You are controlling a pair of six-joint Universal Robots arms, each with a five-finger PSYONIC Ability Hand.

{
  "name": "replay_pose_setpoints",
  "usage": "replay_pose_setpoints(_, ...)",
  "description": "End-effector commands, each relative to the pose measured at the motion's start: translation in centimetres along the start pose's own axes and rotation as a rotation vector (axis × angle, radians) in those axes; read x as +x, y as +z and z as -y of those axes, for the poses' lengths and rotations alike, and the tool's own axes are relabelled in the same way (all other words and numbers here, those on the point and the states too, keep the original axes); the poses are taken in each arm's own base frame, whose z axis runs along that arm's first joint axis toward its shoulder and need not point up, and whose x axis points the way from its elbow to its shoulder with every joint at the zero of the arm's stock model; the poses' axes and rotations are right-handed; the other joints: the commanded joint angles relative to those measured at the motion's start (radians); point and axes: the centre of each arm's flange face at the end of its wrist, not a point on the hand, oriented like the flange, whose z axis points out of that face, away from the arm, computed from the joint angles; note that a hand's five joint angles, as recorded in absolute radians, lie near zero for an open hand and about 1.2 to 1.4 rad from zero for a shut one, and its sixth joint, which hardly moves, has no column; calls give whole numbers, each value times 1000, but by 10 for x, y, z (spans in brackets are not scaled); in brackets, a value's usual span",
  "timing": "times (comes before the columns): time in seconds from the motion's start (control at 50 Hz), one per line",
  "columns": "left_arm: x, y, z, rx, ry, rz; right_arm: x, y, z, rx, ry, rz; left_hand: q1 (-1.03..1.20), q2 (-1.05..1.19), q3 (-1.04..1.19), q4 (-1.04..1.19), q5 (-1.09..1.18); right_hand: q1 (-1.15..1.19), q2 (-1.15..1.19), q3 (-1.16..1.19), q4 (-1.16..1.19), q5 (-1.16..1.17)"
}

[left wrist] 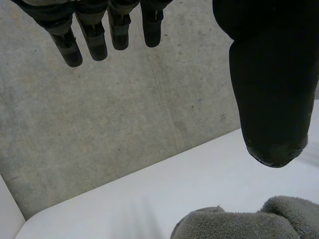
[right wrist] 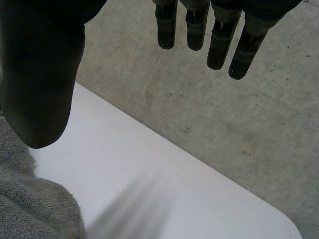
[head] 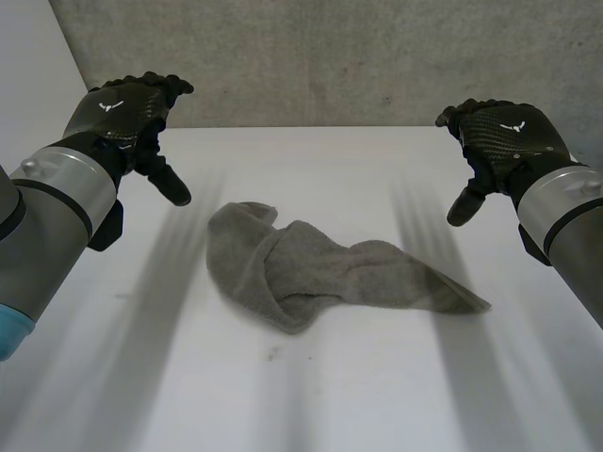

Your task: Fold the towel.

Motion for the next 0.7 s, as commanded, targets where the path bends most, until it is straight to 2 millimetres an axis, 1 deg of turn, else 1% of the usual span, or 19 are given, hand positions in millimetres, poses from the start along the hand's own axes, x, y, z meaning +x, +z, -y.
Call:
replay_pose_setpoints(0.02, 4, -2, 6, 22, 3, -28, -2, 1, 0, -8, -2, 5, 3, 7, 8, 6, -27, -57, -77, -72, -88, -61)
replay_pose_setpoints(0.2, 9, -4, -2, -12, 2, -77, -3, 1, 2, 3, 3, 32, 4, 8, 9, 7, -26, -57, -77, -72, -88, -61)
replay_pose_setpoints(0.3, 10, -5, -16, -59, 10, -81, -4, 2, 1, 2, 9, 65, 13, 17, 17, 15, -17, -57, -77, -72, -88, -61)
replay_pose_setpoints(0.34, 11, -7, -29, -100, 15, -87, -5, 3, -2, -5, 10, 79, 22, 26, 26, 24, -9, -57, -77, -72, -88, -61)
replay_pose_setpoints(0.36, 11, -7, -29, -100, 15, -87, -6, 4, -6, -16, 15, 94, 22, 26, 26, 24, -9, -57, -77, -72, -88, -61)
replay_pose_setpoints(0.38, 11, -6, -40, -132, 18, -88, -9, 8, -16, -45, 17, 110, 22, 26, 26, 24, -9, -57, -77, -72, -88, -61)
replay_pose_setpoints(0.4, 12, -3, -54, -173, 26, -88, -9, 8, -16, -45, 17, 111, 22, 26, 26, 24, -9, -57, -77, -72, -88, -61)
replay_pose_setpoints(0.42, 12, -3, -54, -174, 26, -88, -12, 13, -28, -81, 21, 125, 22, 26, 26, 24, -9, -48, -67, -63, -79, -51)
replay_pose_setpoints(0.44, 12, 0, -66, -211, 34, -88, -12, 13, -28, -81, 21, 125, 25, 29, 29, 27, -6, -47, -66, -62, -78, -51)
replay_pose_setpoints(0.46, 12, 0, -66, -212, 34, -88, -15, 17, -37, -109, 22, 139, 25, 29, 29, 27, -6, 2, -17, -12, -29, -1)
replay_pose_setpoints(0.48, 12, 3, -78, -248, 44, -91, -18, 20, -47, -139, 25, 148, 28, 32, 32, 30, -3, 9, -11, -6, -22, 5)
replay_pose_setpoints(0.5, 12, 7, -89, -280, 52, -91, -18, 20, -47, -139, 25, 148, 28, 32, 32, 30, -3, 9, -11, -6, -22, 5)
replay_pose_setpoints(0.56, 11, 9, -98, -304, 62, -91, -26, 33, -85, -241, 35, 176, 34, 38, 38, 36, 3, 9, -11, -6, -22, 5)
replay_pose_setpoints(0.58, 11, 14, -109, -330, 74, -91, -26, 33, -85, -241, 35, 176, 34, 38, 38, 36, 3, 9, -11, -6, -22, 5)
replay_pose_setpoints(0.6, 10, 20, -120, -343, 83, -90, -28, 36, -96, -269, 40, 183, 34, 38, 38, 36, 3, 9, -11, -6, -22, 5)
replay_pose_setpoints(0.62, 10, 20, -120, -343, 83, -90, -28, 36, -96, -270, 40, 183, 34, 38, 38, 36, 3, 9, -11, -6, -22, 5)
replay_pose_setpoints(0.66, 11, 28, -136, -346, 87, -89, -34, 42, -117, -305, 42, 194, 51, 55, 55, 54, 21, 9, -11, -6, -22, 5)
replay_pose_setpoints(0.68, 11, 28, -136, -346, 87, -89, -34, 43, -117, -305, 42, 194, 51, 55, 55, 54, 21, 9, -11, -6, -22, 5)
replay_pose_setpoints(0.7, 11, 31, -143, -348, 88, -90, -37, 46, -126, -312, 42, 198, 57, 61, 61, 59, 27, 9, -11, -6, -22, 5)
